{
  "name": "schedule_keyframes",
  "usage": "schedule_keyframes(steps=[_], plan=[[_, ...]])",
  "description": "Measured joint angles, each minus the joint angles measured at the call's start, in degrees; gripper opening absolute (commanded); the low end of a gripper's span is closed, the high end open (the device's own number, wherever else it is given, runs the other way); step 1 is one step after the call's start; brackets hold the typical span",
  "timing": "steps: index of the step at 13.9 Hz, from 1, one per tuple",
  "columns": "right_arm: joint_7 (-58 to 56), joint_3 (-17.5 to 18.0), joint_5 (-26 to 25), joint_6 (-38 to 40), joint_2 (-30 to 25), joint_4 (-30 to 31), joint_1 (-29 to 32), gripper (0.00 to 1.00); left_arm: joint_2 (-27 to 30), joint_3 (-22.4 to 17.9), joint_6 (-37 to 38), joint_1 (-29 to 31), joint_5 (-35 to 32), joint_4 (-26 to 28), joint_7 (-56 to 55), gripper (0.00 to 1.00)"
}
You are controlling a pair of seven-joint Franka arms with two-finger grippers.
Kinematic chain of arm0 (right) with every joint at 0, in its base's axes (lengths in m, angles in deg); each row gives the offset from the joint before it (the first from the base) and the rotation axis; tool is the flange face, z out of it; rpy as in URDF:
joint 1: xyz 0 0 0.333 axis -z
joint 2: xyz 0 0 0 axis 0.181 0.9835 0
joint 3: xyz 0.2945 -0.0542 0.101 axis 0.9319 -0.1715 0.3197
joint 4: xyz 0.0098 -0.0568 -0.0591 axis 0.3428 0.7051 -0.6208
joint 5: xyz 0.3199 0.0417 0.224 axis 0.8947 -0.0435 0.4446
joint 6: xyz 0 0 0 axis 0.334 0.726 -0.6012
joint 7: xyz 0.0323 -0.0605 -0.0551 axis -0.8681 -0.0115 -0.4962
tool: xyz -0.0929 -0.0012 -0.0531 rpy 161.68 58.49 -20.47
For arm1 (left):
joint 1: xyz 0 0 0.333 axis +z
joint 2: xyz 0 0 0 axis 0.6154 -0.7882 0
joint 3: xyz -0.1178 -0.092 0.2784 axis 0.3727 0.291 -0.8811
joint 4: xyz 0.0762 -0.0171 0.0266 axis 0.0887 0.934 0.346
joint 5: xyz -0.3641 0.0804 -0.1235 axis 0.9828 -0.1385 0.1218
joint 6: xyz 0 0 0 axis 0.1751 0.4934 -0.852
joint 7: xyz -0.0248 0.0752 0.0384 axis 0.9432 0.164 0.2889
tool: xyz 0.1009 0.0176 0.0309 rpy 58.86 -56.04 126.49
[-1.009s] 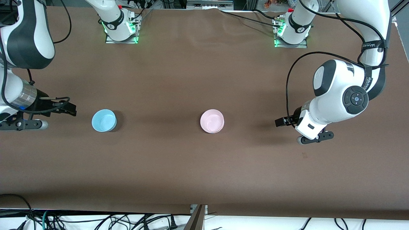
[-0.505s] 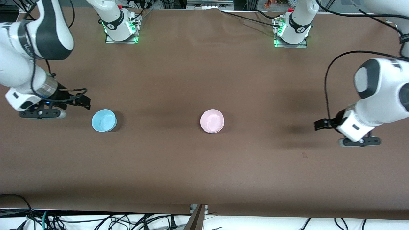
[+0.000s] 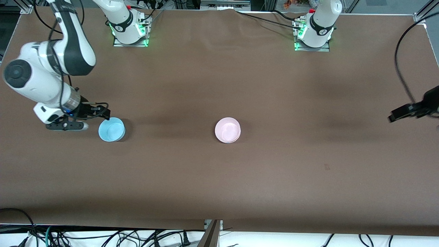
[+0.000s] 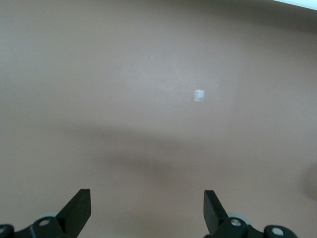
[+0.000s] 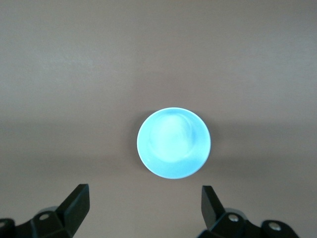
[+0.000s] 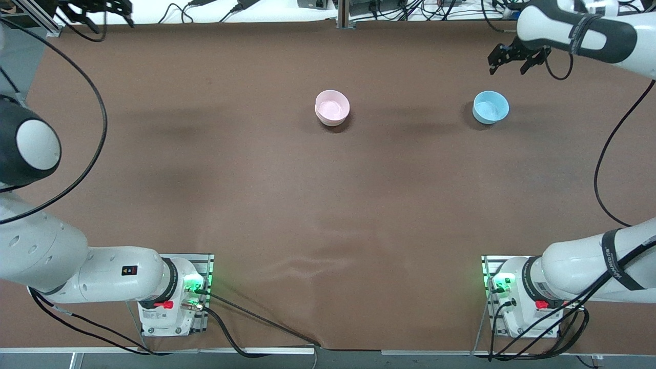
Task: Stack pink and blue bowls on white bowl
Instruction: 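Lower the right gripper and grasp the blue bowl rim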
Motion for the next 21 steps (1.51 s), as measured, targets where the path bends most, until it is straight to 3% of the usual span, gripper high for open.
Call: schedule_keyframes(steps=[3,7,11,16,21], plan=[[0.0,0.7,0.0,-7.18,0.97,4.95,0.06,1.0,1.41,0.58,3.25,0.31,-2.01,-0.24,0.76,1.0],[-0.01,0.74,0.0,-17.06,3.18,10.32,0.47,1.0,0.82,5.48,3.82,-0.14,-2.9,-1.18,0.26,1.0],[-0.5,0.73,-0.02,-24.95,6.47,13.3,1.61,1.0,-0.4,5.5,4.04,-0.33,-2.9,-1.74,0.26,1.0],[-0.59,0.84,-0.02,-28.93,9.47,14.06,1.61,0.98,-0.97,5.52,5.07,-1.19,-2.9,-2.74,0.22,1.0],[-0.62,0.85,-0.02,-30.96,11.67,14.41,1.61,0.82,-2.02,5.51,5.09,-1.37,-2.89,-3.02,0.08,1.0]])
